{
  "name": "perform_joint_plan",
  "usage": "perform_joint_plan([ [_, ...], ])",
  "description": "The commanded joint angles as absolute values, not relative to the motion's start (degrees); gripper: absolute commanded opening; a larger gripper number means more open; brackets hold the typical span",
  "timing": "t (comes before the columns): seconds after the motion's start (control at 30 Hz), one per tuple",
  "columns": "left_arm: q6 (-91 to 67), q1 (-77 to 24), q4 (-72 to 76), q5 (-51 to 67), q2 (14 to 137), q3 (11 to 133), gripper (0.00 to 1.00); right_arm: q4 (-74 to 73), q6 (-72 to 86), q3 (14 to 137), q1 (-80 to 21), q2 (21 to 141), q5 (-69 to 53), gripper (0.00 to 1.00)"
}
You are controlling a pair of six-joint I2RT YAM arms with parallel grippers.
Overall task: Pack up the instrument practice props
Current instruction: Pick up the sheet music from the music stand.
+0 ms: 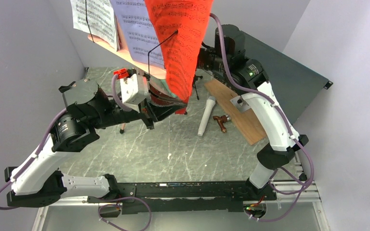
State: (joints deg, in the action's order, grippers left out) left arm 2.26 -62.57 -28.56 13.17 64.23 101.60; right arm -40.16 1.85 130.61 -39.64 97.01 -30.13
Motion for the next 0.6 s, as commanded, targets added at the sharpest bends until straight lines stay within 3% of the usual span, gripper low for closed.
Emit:
perform_joint_plan([
  [0.0, -2.1, -62.6, -23.6, 27.7, 62.6, 101.0, 0.0, -37.6, 3.1, 132.5, -39.5, 97.2, -29.9, 0.23],
  [0.27, -7.7, -62.6, -21.2, 38.5, 59.4, 97.0, 0.0, -38.2, 1.7, 132.1, -39.5, 96.6, -31.6, 0.44],
  [0.57, -12.9, -62.6, -20.5, 45.3, 61.3, 95.9, 0.0, -37.6, 2.1, 132.8, -39.5, 97.5, -30.2, 0.44],
])
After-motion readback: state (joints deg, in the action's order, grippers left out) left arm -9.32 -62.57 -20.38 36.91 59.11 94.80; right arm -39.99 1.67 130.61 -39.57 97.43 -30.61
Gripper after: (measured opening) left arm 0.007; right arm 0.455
